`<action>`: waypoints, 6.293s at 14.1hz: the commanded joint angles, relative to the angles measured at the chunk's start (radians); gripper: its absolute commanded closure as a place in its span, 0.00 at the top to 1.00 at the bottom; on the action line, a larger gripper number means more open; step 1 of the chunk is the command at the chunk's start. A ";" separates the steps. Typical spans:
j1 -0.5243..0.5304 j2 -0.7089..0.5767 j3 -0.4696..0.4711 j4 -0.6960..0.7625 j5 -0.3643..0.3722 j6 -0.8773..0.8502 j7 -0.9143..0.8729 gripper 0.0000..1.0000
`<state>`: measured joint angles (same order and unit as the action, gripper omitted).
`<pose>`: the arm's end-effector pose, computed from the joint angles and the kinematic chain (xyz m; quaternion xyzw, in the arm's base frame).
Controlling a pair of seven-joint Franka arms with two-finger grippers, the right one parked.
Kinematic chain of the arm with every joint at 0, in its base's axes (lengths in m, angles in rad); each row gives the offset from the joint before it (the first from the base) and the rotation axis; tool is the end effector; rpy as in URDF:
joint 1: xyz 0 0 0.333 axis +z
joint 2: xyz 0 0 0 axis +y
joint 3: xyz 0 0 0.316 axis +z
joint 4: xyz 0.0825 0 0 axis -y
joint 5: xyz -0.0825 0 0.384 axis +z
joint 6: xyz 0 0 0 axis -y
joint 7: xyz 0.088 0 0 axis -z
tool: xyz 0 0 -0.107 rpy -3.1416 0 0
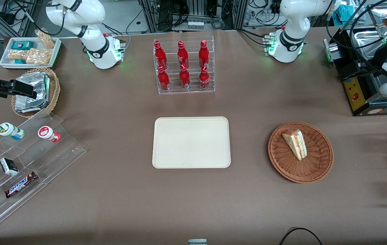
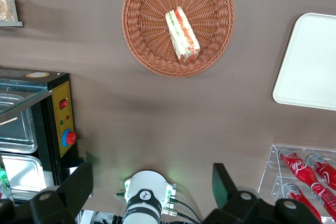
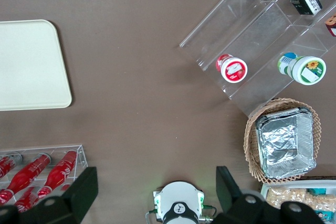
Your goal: Place sandwich from basket to tray
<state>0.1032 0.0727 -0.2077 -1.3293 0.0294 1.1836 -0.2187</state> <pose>0.5302 -0.0464 0.6653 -0.9923 -0.0602 0.1057 0.0240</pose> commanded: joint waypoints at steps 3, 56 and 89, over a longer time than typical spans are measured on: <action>0.010 0.022 -0.016 -0.007 0.009 0.017 0.006 1.00; -0.615 0.628 -0.035 -0.188 0.000 0.881 -0.571 0.21; -0.042 0.216 0.126 -0.065 -0.054 0.199 0.045 1.00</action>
<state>0.0493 0.3401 -0.0725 -1.3841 -0.0175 1.4125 -0.1924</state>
